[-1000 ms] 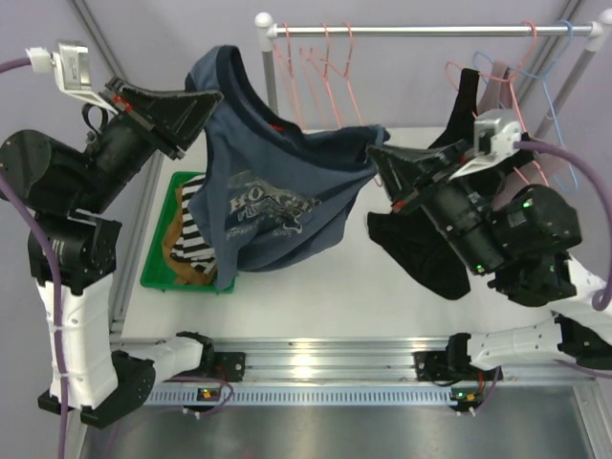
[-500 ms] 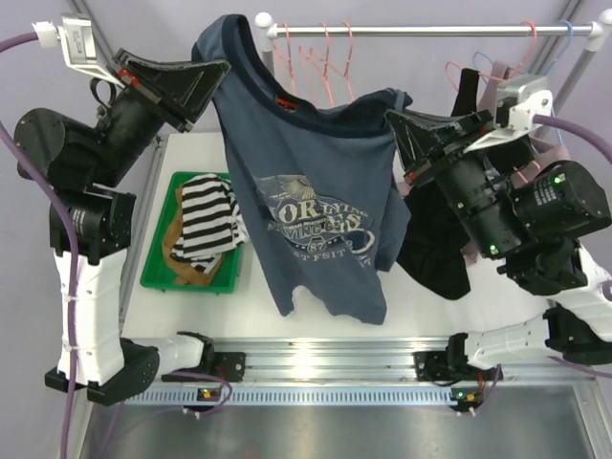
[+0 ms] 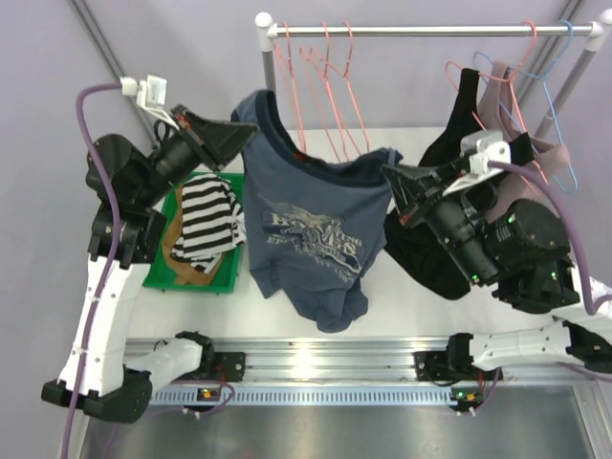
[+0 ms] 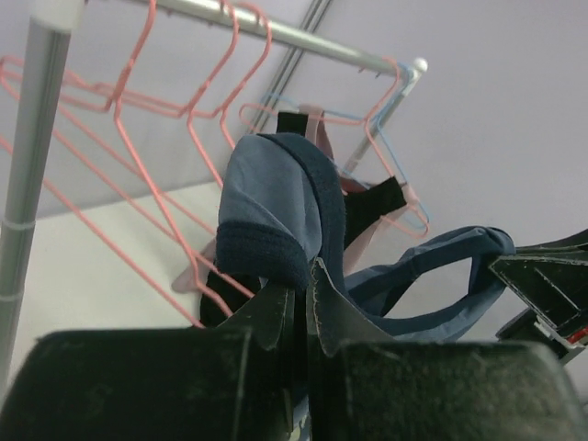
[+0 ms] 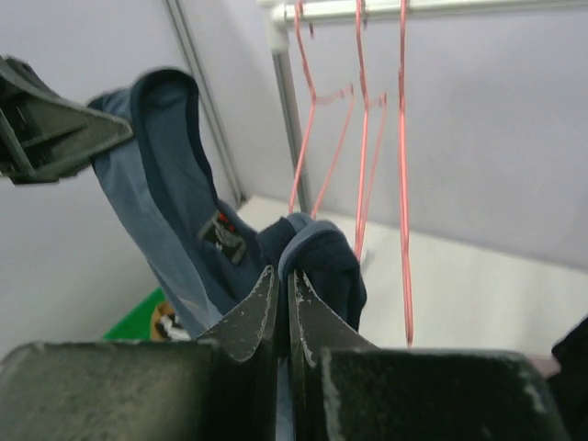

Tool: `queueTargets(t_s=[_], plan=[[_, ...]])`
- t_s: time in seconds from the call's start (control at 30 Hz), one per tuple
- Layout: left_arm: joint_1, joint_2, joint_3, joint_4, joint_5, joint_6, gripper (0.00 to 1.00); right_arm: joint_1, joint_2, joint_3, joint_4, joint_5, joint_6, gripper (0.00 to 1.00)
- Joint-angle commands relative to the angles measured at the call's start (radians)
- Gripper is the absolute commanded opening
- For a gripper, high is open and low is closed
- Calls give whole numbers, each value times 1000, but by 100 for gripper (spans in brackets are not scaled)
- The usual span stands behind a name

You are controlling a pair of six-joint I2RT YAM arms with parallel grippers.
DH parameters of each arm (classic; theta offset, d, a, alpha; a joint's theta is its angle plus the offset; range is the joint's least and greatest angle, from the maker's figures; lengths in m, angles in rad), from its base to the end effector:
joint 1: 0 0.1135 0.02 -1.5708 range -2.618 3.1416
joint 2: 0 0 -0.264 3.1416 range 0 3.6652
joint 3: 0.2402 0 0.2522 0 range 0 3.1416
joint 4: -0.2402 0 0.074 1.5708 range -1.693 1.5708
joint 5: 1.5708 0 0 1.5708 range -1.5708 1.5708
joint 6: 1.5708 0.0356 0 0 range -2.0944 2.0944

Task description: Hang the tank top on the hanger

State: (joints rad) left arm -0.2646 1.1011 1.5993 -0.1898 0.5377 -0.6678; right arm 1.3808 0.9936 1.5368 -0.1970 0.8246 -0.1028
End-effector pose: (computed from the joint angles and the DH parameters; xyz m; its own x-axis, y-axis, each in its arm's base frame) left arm 0.1754 -0.0664 0.5504 -0.2007 -0.4967 -0.8444 0.7276 0.5015 -0.4680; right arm 0.0534 0.1394 0.5460 0.1188 0.2487 -0.9613 -0.5268 0.8364 0.1513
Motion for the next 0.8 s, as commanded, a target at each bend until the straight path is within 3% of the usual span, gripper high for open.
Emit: queueTargets(t_s=[0.0, 0.27, 0.43, 0.63, 0.77], plan=[[-1, -110, -113, 32, 25, 22, 0, 7, -100, -169, -67, 25, 214, 0], [-1, -381, -554, -83, 18, 10, 0, 8, -263, -553, -159, -18, 656, 0], [-2, -489, -870, -53, 53, -61, 0, 8, -288, -809, -151, -47, 900, 0], [-40, -474, -1178, 90, 48, -133, 0, 8, -225, -1020, -55, -90, 1063, 0], [-145, -422, -1227, 89, -57, -121, 0, 9, -106, -1061, 26, -148, 1088, 8]])
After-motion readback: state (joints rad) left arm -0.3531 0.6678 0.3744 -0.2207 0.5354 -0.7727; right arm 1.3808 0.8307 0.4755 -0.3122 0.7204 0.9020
